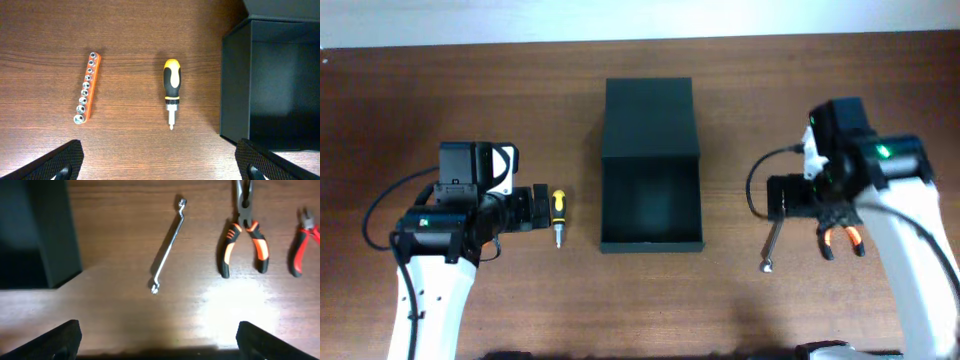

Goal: Pack container
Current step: 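Move the right gripper over the chrome wrench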

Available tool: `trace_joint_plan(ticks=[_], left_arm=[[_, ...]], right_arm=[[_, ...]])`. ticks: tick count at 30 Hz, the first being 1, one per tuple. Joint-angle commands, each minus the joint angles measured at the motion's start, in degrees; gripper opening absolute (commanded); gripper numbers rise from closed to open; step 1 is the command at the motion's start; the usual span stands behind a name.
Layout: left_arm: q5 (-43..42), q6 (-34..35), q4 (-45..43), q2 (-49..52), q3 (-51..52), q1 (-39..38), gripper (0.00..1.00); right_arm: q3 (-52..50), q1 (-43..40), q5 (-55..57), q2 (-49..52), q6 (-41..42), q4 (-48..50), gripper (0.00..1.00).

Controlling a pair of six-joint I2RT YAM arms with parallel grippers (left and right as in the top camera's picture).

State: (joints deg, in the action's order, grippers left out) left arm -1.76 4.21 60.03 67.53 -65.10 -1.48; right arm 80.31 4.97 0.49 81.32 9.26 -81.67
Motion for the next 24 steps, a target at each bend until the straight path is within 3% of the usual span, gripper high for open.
trace_joint_plan(ticks=[1, 7, 24], left_arm=[[1.31, 0.46, 0.28, 0.39, -1.05, 0.04, 0.99], [3.28, 0.46, 0.63, 0.39, -1.05, 0.07, 0.99], [3.23, 0.48, 0.46, 0.39, -1.05, 0.04, 0.99]], right_arm=[[-0.28, -2.38, -0.59, 5.20, 1.27, 2.40, 0.99], [-2.51, -7.43, -5.14, 10.64, 1.38, 9.38, 0.99], [-28.00, -7.96, -5.01, 11.32, 2.21, 30.45, 0.96]])
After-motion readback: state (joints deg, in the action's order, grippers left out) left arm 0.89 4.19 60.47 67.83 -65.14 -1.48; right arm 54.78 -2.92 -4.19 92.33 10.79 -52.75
